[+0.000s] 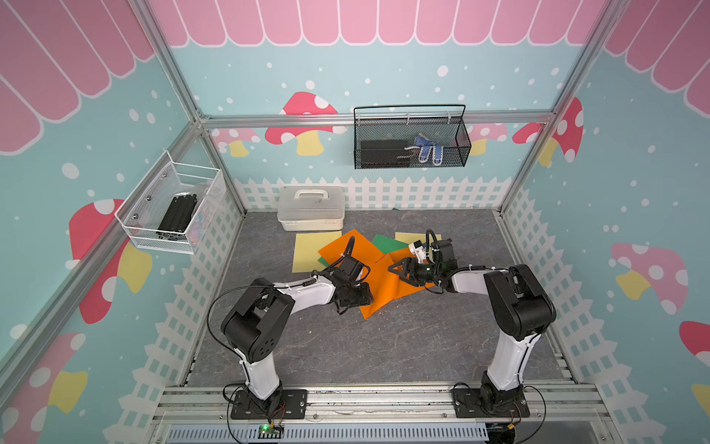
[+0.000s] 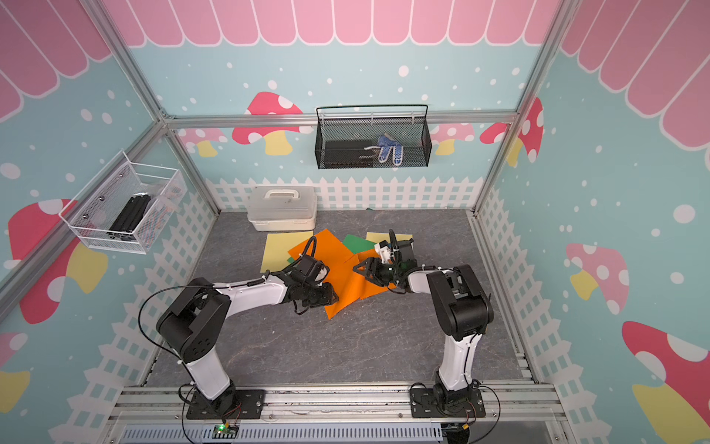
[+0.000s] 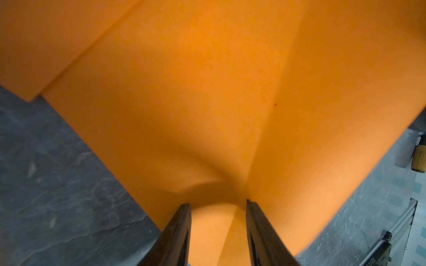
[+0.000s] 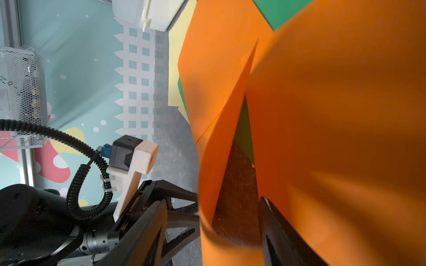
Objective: Sort the scattered colored papers by color
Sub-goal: Pick up the colored paper from the center of the board.
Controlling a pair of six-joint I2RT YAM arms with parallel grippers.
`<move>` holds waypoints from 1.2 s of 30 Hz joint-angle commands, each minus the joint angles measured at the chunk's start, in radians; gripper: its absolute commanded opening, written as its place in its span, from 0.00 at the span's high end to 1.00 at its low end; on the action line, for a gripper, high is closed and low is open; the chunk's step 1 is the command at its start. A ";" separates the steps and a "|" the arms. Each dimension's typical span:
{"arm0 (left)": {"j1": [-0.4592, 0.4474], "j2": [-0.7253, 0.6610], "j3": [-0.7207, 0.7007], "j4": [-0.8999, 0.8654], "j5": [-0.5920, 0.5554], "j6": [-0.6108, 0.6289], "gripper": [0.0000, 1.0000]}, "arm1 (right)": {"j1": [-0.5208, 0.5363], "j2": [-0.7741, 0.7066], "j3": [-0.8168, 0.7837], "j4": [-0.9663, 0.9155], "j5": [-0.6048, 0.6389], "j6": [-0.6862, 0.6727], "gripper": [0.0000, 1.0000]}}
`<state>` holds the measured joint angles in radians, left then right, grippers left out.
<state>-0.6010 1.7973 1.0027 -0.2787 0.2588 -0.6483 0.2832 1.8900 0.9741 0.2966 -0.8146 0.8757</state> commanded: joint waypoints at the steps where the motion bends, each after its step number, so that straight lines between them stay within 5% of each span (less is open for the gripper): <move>1: -0.010 0.051 -0.011 -0.051 -0.009 -0.011 0.57 | 0.005 0.051 0.041 -0.168 0.020 -0.121 0.34; 6: -0.011 0.047 -0.012 -0.050 -0.011 -0.013 0.57 | 0.004 0.078 0.054 -0.201 0.021 -0.152 0.38; 11: -0.010 0.048 -0.010 -0.049 -0.013 -0.012 0.57 | 0.005 0.064 0.007 -0.160 -0.025 -0.133 0.58; 17: -0.011 0.047 -0.006 -0.045 -0.018 -0.014 0.57 | 0.005 0.023 -0.033 -0.161 -0.014 -0.142 0.61; 24: -0.014 -0.060 -0.026 -0.017 -0.062 -0.003 0.55 | 0.005 -0.016 -0.017 -0.261 0.014 -0.195 0.95; 36: -0.010 -0.358 -0.045 -0.035 -0.188 0.065 0.47 | 0.030 -0.145 0.028 -0.510 0.052 -0.314 1.00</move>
<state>-0.6102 1.4609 0.9730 -0.2909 0.1360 -0.6117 0.2974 1.7958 0.9653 -0.0868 -0.7807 0.6334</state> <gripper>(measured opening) 0.529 0.047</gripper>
